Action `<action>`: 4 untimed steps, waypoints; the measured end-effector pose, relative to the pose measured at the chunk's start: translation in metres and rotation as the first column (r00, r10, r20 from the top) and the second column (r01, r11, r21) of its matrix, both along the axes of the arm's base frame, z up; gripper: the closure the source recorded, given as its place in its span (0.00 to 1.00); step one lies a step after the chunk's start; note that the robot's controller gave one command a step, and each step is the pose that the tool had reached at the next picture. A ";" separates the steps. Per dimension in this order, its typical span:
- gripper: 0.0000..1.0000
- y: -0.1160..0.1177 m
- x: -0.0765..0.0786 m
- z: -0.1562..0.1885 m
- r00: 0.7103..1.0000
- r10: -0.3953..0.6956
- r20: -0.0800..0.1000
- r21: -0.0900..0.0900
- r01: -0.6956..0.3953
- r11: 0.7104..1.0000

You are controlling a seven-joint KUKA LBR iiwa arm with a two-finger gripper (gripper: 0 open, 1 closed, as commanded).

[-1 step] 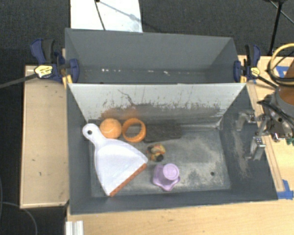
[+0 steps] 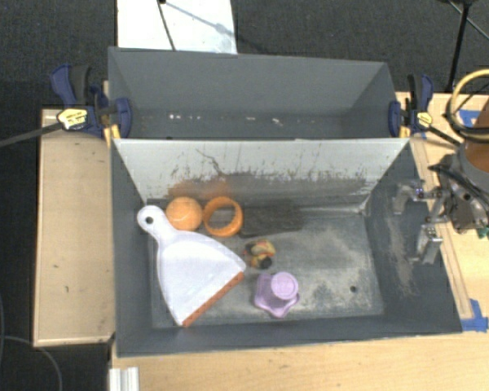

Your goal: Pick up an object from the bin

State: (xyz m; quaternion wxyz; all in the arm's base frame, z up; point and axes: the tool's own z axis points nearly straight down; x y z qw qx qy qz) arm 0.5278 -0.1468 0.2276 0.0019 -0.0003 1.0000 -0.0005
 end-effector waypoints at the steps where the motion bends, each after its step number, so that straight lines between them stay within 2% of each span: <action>1: 0.00 0.001 -0.007 -0.033 0.938 0.347 0.001 -0.001 -0.347 0.938; 2: 0.00 -0.003 -0.023 -0.057 0.908 0.418 -0.001 0.000 -0.418 0.908; 3: 0.00 0.001 0.004 -0.071 0.860 0.510 0.000 -0.002 -0.510 0.860; 4: 0.00 0.005 -0.008 -0.145 0.469 0.883 0.007 0.001 -0.883 0.469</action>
Offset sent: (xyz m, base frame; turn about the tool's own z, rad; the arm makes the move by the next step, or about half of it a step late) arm -0.0316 -0.0047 -0.0676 -0.3715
